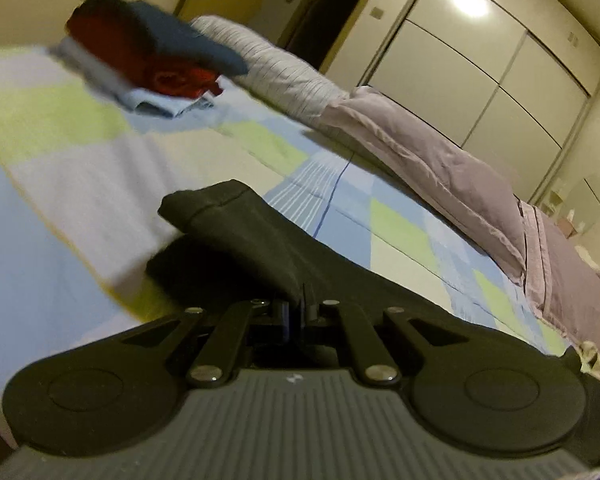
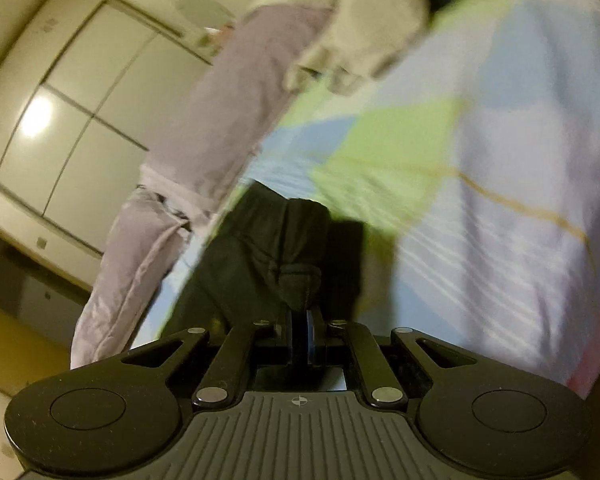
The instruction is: Fold clothes
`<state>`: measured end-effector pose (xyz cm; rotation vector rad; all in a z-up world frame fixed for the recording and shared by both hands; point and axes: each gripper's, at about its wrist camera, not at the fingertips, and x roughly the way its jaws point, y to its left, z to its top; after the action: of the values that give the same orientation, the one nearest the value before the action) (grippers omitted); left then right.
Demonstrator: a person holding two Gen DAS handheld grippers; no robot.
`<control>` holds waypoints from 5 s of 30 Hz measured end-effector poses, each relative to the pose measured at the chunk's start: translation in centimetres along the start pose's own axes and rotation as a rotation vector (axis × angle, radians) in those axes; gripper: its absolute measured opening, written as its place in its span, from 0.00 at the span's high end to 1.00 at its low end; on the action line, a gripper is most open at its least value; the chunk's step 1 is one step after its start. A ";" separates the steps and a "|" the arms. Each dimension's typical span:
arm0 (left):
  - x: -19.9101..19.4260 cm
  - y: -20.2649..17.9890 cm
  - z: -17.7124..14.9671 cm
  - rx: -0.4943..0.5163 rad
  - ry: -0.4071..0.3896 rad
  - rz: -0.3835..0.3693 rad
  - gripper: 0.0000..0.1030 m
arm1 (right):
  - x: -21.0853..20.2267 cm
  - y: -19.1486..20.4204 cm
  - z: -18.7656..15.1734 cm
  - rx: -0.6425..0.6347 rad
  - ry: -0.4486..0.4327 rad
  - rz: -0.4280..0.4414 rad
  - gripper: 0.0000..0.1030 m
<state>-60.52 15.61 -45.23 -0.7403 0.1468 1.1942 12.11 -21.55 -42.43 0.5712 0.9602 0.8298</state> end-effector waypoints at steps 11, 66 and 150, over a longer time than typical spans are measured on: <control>0.8 3.2 0.2 -0.234 0.020 -0.049 0.88 | 1.3 -1.0 -0.5 0.011 0.039 -0.034 0.67; -0.4 -8.9 -2.1 0.469 0.018 0.059 0.89 | -0.3 10.0 -7.9 -0.788 -0.086 -0.170 0.73; 0.6 -12.0 -4.8 0.495 0.183 0.067 0.84 | 3.2 14.0 -14.9 -0.980 0.057 -0.151 0.55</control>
<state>-48.43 11.31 -43.85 -0.4073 0.6010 1.0909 -4.97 -10.01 -40.57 -0.3670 0.5316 1.0579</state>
